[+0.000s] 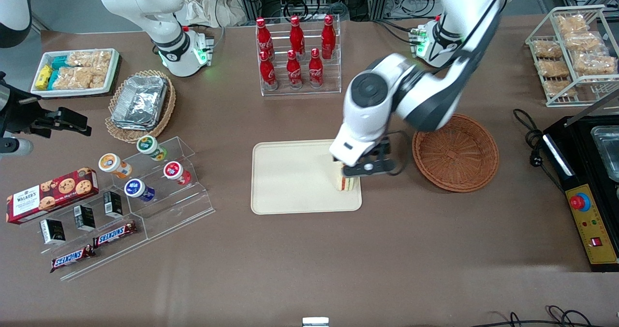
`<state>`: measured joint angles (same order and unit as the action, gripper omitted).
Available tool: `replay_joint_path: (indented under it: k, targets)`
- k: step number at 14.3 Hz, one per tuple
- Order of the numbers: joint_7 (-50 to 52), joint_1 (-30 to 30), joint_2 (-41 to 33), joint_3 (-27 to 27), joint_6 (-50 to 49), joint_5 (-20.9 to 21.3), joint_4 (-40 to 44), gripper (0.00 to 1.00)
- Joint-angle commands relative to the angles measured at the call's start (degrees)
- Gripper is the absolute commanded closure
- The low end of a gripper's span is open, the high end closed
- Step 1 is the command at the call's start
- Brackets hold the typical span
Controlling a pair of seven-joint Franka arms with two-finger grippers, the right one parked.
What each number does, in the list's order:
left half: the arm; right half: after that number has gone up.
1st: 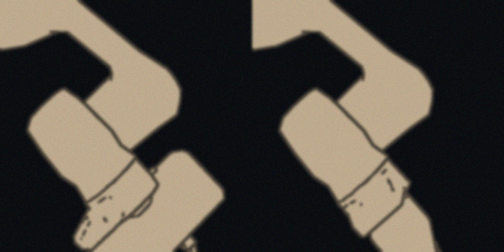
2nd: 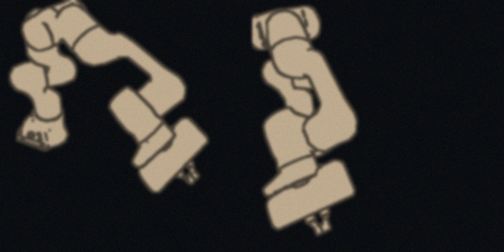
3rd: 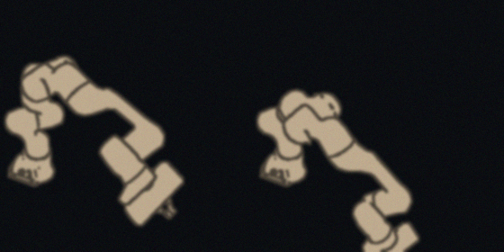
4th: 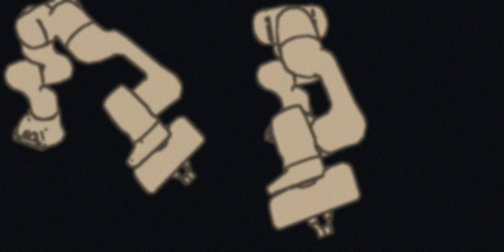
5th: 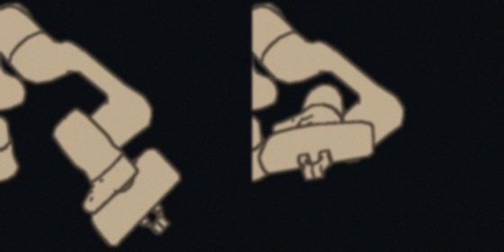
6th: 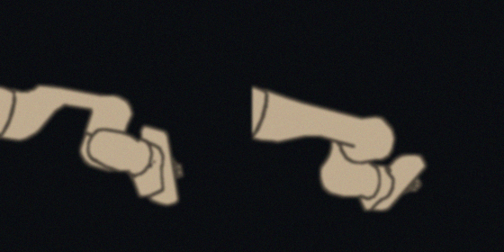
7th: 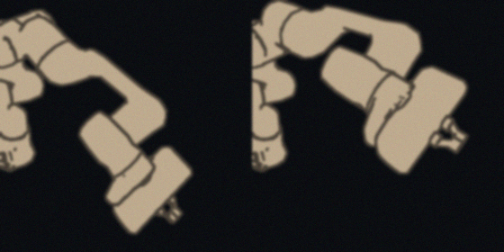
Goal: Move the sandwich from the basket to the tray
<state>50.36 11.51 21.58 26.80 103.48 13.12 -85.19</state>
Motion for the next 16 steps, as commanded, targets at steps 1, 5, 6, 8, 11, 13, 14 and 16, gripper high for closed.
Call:
replay_joint_path:
  k: [1,5,6,8,11,13,14,16]
  targets:
    - [-8.7,-6.5,-3.9,0.2,-14.3,-3.5,10.4,0.01]
    - [-33.7,-10.5,-12.1,-11.4,-21.8,-8.6,11.5,0.0]
    - [-38.6,-9.8,-13.4,-16.0,-21.7,-11.2,11.0,0.0]
    - [-51.4,-9.6,-15.6,-22.0,-22.1,-12.2,10.1,0.0]
    - [-59.3,-10.2,-17.0,-22.7,-22.0,-11.3,6.5,0.0]
    - [-56.0,-10.2,-16.6,-22.8,-22.0,-11.3,6.6,0.0]
    - [-55.0,-10.2,-16.4,-22.8,-21.7,-11.3,6.6,0.0]
    - [-54.7,-10.1,-15.7,-22.7,-21.1,-10.1,6.7,0.0]
